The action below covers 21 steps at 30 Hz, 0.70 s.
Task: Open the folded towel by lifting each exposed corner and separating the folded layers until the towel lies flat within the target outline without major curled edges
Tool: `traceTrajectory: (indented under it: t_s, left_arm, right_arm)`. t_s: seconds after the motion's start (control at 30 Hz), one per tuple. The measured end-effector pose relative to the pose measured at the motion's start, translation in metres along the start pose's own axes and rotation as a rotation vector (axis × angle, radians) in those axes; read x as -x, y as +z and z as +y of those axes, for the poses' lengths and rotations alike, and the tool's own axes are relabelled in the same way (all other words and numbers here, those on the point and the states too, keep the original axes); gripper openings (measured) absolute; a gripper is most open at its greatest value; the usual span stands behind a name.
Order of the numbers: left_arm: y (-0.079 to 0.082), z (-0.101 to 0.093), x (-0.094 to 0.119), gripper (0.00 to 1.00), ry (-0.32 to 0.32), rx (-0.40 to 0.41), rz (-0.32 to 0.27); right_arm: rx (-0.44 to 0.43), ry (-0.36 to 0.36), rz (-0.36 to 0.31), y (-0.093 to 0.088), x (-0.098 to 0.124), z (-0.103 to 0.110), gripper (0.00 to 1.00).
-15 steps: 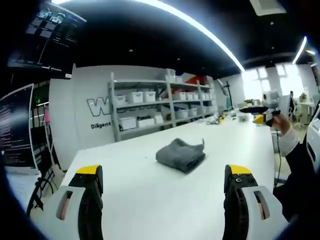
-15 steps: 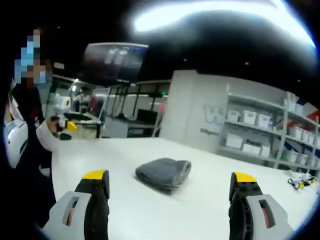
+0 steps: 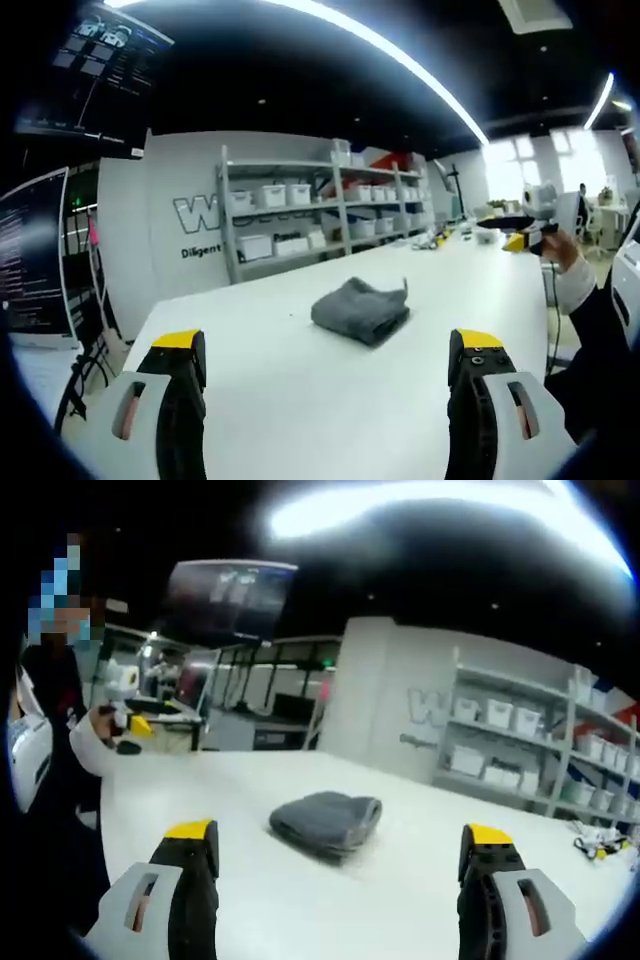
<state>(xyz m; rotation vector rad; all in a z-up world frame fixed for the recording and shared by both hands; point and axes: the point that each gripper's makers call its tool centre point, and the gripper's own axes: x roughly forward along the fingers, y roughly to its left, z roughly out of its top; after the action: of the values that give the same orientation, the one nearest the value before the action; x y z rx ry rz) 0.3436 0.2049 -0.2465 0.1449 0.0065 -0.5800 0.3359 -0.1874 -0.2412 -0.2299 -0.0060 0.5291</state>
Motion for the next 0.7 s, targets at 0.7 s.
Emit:
traceTrajectory:
  t_s: [0.7]
  left_arm:
    - [0.001, -0.0016, 0.005, 1.0, 0.007, -0.022, 0.007]
  right_arm:
    - [0.004, -0.01, -0.002, 0.0017, 0.0009, 0.0015, 1.0]
